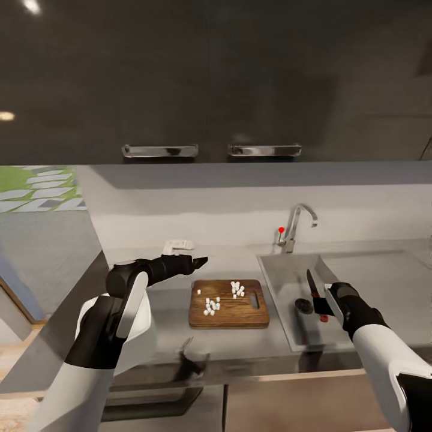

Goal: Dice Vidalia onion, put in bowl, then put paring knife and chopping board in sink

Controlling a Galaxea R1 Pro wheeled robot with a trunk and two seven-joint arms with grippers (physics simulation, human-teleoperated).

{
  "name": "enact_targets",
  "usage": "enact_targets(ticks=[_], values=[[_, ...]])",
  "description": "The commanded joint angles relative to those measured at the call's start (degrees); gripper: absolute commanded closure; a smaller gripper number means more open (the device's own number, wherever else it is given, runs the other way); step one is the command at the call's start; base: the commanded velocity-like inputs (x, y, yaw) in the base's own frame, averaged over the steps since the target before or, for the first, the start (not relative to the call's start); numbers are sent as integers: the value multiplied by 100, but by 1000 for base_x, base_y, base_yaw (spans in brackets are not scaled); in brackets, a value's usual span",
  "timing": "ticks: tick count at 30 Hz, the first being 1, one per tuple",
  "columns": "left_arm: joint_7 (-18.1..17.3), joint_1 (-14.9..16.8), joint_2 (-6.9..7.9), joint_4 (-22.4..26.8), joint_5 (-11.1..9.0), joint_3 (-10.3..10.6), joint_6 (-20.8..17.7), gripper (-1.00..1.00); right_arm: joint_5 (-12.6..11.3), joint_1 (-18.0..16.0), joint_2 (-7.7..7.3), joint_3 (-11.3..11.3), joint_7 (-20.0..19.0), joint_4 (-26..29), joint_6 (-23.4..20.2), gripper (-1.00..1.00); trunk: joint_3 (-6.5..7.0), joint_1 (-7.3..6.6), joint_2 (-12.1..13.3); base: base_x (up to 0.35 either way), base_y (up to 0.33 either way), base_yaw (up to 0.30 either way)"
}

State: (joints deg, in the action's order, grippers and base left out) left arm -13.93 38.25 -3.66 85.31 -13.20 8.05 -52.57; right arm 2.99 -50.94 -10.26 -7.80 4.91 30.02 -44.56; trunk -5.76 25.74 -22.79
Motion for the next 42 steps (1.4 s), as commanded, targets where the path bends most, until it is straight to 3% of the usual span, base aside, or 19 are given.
enact_targets(ticks=[1, 12, 23, 24, 27, 32, 42], values=[[-22, 7, -4, 3, 11, -5, -30, -100, 35, -4, 14, -15, -8, 6, -26, 100, -13, 5, -13, 108, -269, 0], [-22, 7, 4, 3, 11, -13, -34, -100, 43, -4, 144, 0, 11, -61, 302, 100, -13, 5, -13, 66, -147, 0], [-22, 7, 2, 11, 11, -14, -34, -100, 44, -4, 173, -10, 290, -604, 774, 100, -13, 5, -13, 4, -5, 0], [-22, 7, 4, 12, 11, -20, -39, -100, 44, -4, 284, -5, 324, -724, 1134, 100, -13, 5, -13, 98, 0, 0], [-22, 7, 8, 12, 11, -33, -42, -100, 44, -4, 367, -3, 369, -863, 1327, 100, -13, 5, -13, 130, 2, 0], [-22, 7, 13, 101, 11, -146, -43, -100, 44, -4, 447, -2, 429, -975, 1608, 100, -13, 5, -13, 173, 31, 0], [-22, 7, 16, 151, 11, -297, -50, -100, 37, -4, 512, -2, 434, -998, 1706, 100, -24, 5, -13, 51, 6, 0]])
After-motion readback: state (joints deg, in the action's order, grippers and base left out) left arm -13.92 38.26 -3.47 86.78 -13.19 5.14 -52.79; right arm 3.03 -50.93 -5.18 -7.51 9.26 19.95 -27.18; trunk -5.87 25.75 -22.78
